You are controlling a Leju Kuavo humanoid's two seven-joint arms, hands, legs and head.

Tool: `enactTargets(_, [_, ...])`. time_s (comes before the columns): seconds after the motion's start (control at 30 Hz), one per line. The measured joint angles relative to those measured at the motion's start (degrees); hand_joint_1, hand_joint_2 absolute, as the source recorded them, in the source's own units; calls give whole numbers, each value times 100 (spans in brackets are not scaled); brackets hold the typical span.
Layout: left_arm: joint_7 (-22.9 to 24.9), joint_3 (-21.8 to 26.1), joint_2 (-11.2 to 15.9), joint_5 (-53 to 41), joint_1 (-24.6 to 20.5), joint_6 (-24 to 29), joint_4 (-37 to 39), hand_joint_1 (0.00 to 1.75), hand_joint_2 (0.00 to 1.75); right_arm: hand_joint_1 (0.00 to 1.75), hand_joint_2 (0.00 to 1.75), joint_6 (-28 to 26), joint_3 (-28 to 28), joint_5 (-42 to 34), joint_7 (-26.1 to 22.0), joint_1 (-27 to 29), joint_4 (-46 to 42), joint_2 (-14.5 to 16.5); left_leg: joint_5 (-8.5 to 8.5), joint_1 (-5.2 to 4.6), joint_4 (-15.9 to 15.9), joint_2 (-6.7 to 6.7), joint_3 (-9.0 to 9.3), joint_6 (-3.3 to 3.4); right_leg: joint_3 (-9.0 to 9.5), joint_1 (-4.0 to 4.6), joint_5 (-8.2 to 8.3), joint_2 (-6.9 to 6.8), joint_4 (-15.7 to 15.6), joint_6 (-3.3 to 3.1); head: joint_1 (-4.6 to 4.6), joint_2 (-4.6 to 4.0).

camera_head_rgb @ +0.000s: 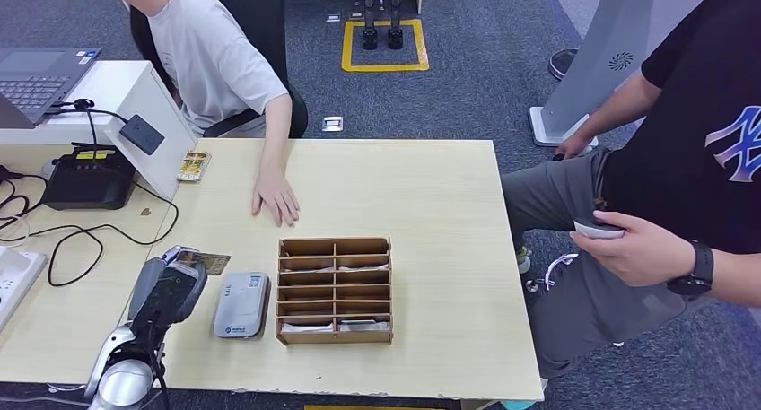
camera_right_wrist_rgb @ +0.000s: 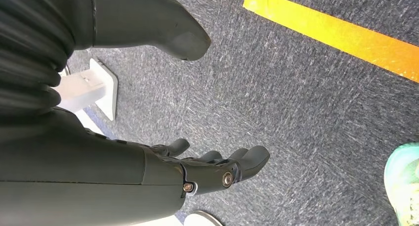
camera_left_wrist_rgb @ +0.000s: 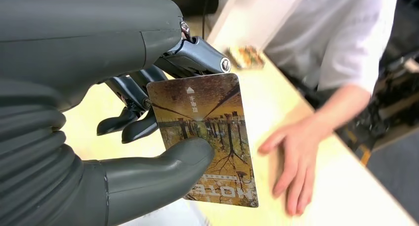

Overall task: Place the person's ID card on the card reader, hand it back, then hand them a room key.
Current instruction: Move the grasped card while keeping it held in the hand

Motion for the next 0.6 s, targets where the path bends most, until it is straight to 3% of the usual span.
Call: enactTargets(0.6, [151, -283, -1, -159, 47, -126, 231, 175, 175, 0, 175, 1, -5, 19, 20, 0, 0, 0, 0, 0, 0, 0, 0, 0, 0, 0, 0, 0, 0, 0, 0, 1])
